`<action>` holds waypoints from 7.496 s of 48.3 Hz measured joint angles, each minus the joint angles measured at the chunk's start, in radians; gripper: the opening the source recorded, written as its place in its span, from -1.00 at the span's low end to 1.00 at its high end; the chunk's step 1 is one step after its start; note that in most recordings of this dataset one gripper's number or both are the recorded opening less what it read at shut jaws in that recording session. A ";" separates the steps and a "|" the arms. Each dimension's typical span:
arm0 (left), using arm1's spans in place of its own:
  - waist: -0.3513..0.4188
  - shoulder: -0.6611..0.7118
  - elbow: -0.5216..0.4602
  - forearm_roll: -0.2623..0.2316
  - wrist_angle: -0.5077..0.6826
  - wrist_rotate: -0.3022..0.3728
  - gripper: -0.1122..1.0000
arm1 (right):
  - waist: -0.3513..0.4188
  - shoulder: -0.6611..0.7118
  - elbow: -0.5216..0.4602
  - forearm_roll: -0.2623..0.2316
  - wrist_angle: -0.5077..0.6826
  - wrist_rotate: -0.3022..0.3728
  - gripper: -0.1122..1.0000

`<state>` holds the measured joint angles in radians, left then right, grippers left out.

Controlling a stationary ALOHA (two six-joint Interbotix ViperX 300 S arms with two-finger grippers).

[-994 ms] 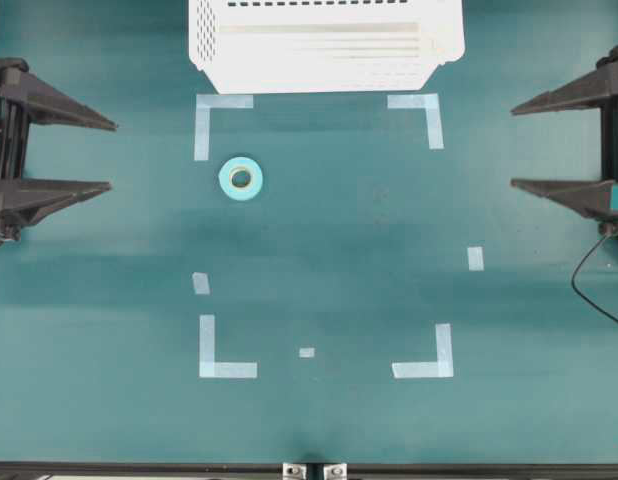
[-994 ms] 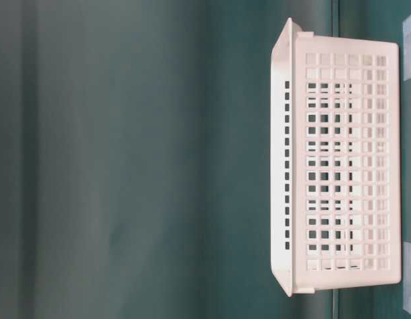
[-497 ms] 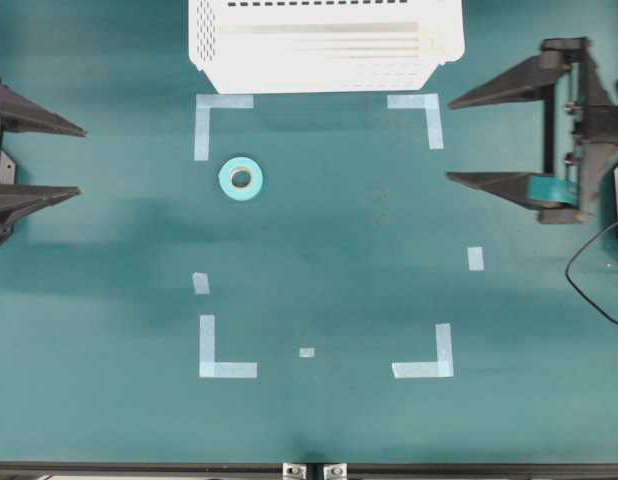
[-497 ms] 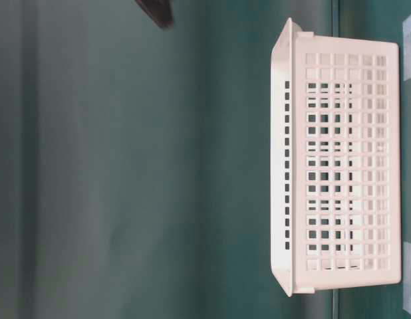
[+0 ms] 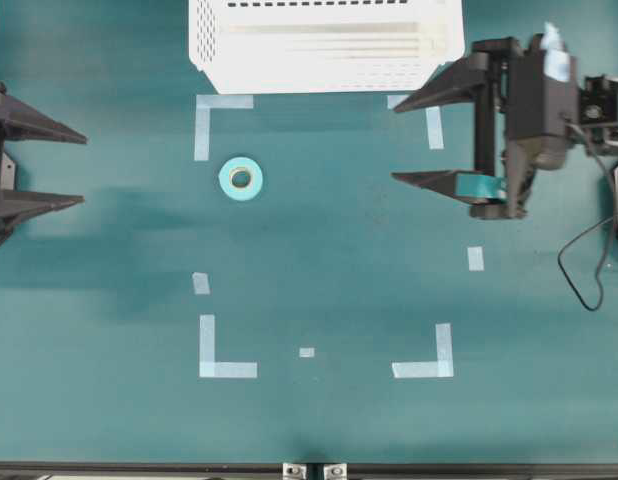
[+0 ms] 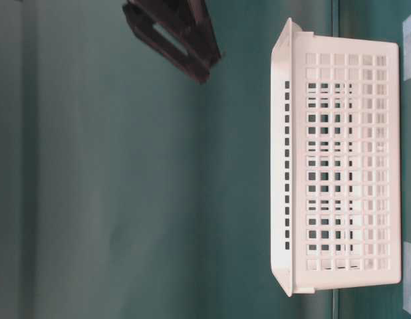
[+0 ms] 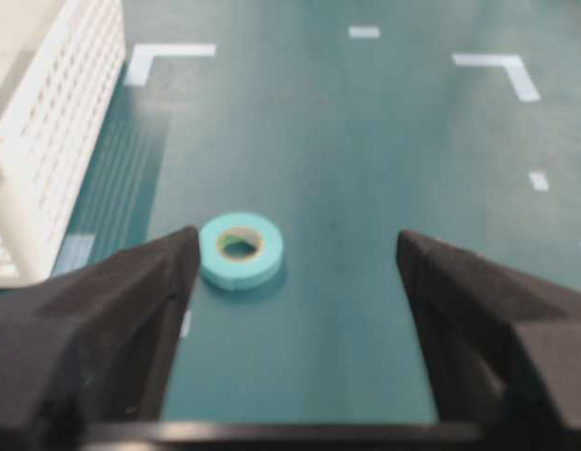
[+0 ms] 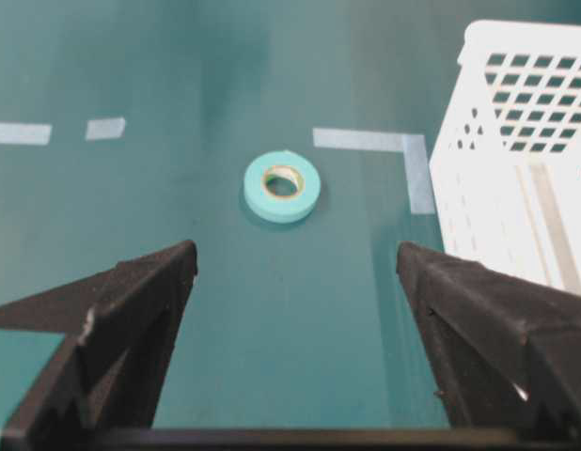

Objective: Put the tape into the white basket.
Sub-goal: 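Move the right gripper over toward the light-blue tape roll, then lower the open right gripper around the tape roll, then close the right gripper on the tape roll and lift it, then carry the tape roll with the right gripper over the white basket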

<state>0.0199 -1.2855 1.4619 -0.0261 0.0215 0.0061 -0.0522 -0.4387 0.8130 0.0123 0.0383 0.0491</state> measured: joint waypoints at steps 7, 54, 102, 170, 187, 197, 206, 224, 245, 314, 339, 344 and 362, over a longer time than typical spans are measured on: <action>0.000 -0.006 0.012 0.000 0.002 -0.002 -0.86 | -0.006 0.071 -0.061 0.000 0.049 0.000 0.92; 0.000 -0.124 0.103 -0.002 0.017 -0.029 -0.99 | -0.031 0.453 -0.453 -0.005 0.347 -0.005 0.92; 0.000 -0.126 0.107 -0.002 0.014 -0.029 -0.99 | -0.046 0.627 -0.526 -0.023 0.339 -0.005 0.92; 0.000 -0.126 0.107 -0.002 0.014 -0.031 -0.99 | -0.048 0.795 -0.598 -0.021 0.268 0.000 0.98; 0.000 -0.126 0.109 -0.002 0.014 -0.029 -0.99 | -0.046 0.842 -0.635 -0.023 0.267 0.020 0.98; -0.002 -0.126 0.110 -0.002 0.012 -0.029 -0.99 | -0.035 0.862 -0.650 -0.023 0.267 0.021 0.98; -0.002 -0.126 0.110 -0.002 0.012 -0.031 -0.99 | -0.025 0.885 -0.669 -0.023 0.267 0.023 0.98; 0.000 -0.126 0.112 -0.002 0.012 -0.031 -0.99 | -0.025 0.907 -0.687 -0.023 0.247 0.023 0.98; 0.000 -0.126 0.112 -0.002 0.011 -0.031 -0.99 | -0.025 0.934 -0.690 -0.021 0.218 0.025 0.98; 0.000 -0.126 0.112 -0.002 0.011 -0.031 -0.99 | -0.021 0.850 -0.689 -0.035 0.270 0.023 0.43; 0.000 -0.126 0.112 -0.002 0.011 -0.031 -0.99 | -0.018 0.729 -0.689 -0.035 0.353 0.023 0.43; 0.000 -0.126 0.112 -0.002 0.011 -0.031 -0.99 | -0.018 0.703 -0.690 -0.035 0.367 0.023 0.43; 0.000 -0.126 0.112 -0.002 0.011 -0.031 -0.99 | -0.032 0.673 -0.689 -0.035 0.376 0.023 0.43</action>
<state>0.0199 -1.4113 1.5739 -0.0276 0.0322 -0.0245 -0.0844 0.2347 0.1243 -0.0230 0.4142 0.0721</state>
